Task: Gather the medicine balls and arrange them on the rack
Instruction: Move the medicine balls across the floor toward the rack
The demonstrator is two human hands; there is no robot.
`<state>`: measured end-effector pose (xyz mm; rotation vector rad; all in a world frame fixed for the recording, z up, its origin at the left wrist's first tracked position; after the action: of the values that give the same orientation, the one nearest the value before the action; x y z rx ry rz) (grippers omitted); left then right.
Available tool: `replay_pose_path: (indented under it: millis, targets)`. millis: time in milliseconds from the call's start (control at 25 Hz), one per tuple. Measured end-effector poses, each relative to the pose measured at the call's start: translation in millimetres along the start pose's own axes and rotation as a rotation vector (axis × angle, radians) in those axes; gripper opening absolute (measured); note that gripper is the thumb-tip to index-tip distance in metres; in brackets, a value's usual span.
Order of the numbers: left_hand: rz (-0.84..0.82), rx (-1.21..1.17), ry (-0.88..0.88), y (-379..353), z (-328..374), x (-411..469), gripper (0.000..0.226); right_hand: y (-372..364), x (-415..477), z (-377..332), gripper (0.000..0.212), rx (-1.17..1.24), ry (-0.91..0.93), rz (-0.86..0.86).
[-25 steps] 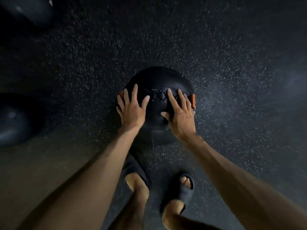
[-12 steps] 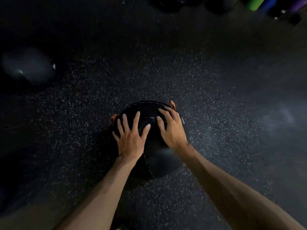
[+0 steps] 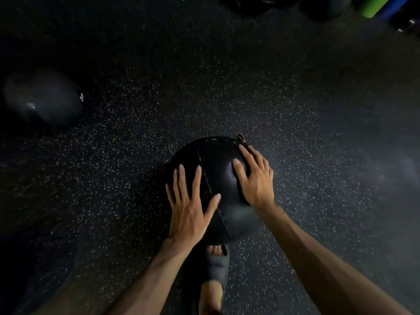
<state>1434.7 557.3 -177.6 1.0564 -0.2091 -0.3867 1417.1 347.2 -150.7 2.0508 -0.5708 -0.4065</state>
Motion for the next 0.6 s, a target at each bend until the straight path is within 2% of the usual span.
replay_pose_path:
  millis: [80, 160, 280, 480, 600]
  targets:
    - [0.057, 0.007, -0.019, -2.6, 3.3, 12.2, 0.077, -1.2, 40.2, -2.2, 0.053, -0.01, -0.042, -0.019]
    - [0.123, 0.013, 0.033, 1.1, 3.1, 46.6, 0.069, -4.7, 82.8, -10.2, 0.051, 0.006, -0.061, -0.034]
    - [0.144, -0.002, 0.093, 2.7, 1.2, 101.7, 0.061, -0.7, 125.2, -16.1, 0.044, 0.047, -0.083, 0.034]
    - [0.114, -0.111, 0.245, 17.5, -28.1, 191.6, 0.053, -5.8, 96.5, -33.3, 0.049, -0.005, 0.018, 0.192]
    - [0.083, -0.205, 0.345, 22.3, -45.3, 239.4, 0.05, -17.2, 110.7, -37.0, 0.055, -0.032, -0.007, 0.157]
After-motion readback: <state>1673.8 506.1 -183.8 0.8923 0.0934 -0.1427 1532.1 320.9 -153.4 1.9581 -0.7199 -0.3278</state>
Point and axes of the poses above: each hand's wrist, its own x-axis towards the middle knuckle, its own y-axis out of the back of the hand, z = x × y, the point moved 10 cm from there along x, towards the middle knuckle, and after that the axes turned 1 degree about -y, right-handed, at the moved point
